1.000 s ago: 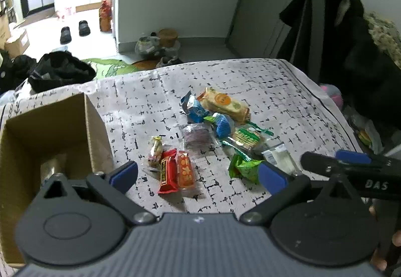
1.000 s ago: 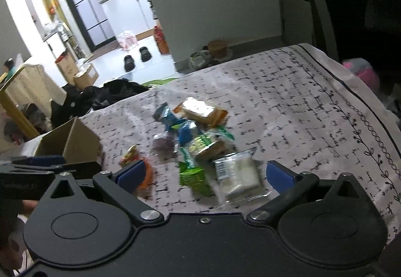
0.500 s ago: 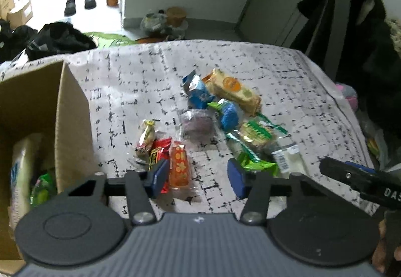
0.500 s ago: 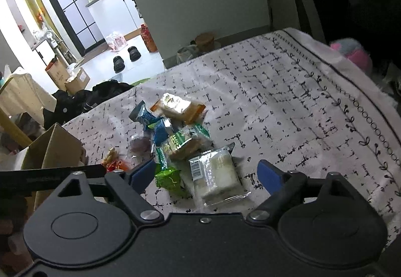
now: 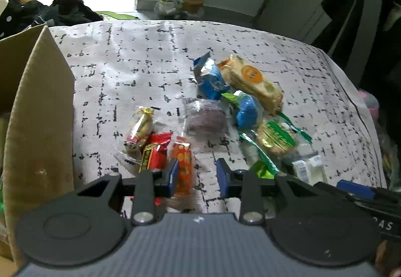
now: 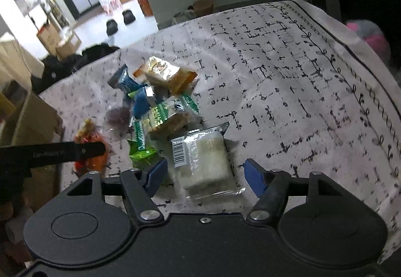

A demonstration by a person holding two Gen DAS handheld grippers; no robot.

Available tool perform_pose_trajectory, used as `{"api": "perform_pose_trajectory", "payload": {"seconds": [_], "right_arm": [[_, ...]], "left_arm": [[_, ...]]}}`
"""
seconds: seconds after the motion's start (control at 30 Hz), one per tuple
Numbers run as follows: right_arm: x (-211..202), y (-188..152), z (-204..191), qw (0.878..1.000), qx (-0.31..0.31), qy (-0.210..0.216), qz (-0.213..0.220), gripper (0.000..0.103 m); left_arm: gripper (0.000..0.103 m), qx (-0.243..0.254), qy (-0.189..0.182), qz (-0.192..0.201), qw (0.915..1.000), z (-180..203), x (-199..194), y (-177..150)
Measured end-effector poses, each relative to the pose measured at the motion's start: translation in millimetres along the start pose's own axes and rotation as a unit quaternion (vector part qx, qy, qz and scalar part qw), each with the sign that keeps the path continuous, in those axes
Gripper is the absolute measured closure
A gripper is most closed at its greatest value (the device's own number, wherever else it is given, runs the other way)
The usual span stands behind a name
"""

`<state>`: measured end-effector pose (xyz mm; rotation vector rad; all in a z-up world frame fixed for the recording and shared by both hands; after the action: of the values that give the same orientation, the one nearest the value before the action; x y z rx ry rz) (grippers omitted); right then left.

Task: Organize snacks
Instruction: 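Grasp the orange candy bar with left tool while right tool grasps white bread pack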

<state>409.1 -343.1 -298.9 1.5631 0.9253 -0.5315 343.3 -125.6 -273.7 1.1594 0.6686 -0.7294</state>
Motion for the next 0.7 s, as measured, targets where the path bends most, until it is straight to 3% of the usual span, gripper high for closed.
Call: {"api": "perform_pose_trajectory", "payload": {"seconds": [0.3,0.4,0.5,0.7], "right_arm": [[19,-6,-10,0.998,-0.046,-0.027,-0.036,0.037],[22,-7,-8,0.997,-0.053,-0.043,-0.036,0.041],[24,-11,-11,0.996,-0.073,-0.037,-0.043,0.054],[17,-7,-13,0.996,-0.077,-0.041,-0.035,0.058]], "left_arm": [[0.076,-0.003,0.012,-0.023,0.9997,-8,14,-12],[0.079,0.018,0.016,-0.019,0.9995,-5,14,-11],[0.081,0.026,0.017,-0.016,0.9994,-6,15,-12],[0.086,0.028,0.006,-0.017,0.9994,-5,7,-16]]}}
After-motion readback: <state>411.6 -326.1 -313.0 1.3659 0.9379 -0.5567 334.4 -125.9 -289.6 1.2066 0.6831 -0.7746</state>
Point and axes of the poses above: each gripper's, at about its wrist camera, not at the fingertips, and x roughly the way its jaws point, z to its right, y to its top, the point moved 10 cm from there along x, roughly the way its jaws point, and after that the axes turned 6 degrees about z, right-handed, at the moved point
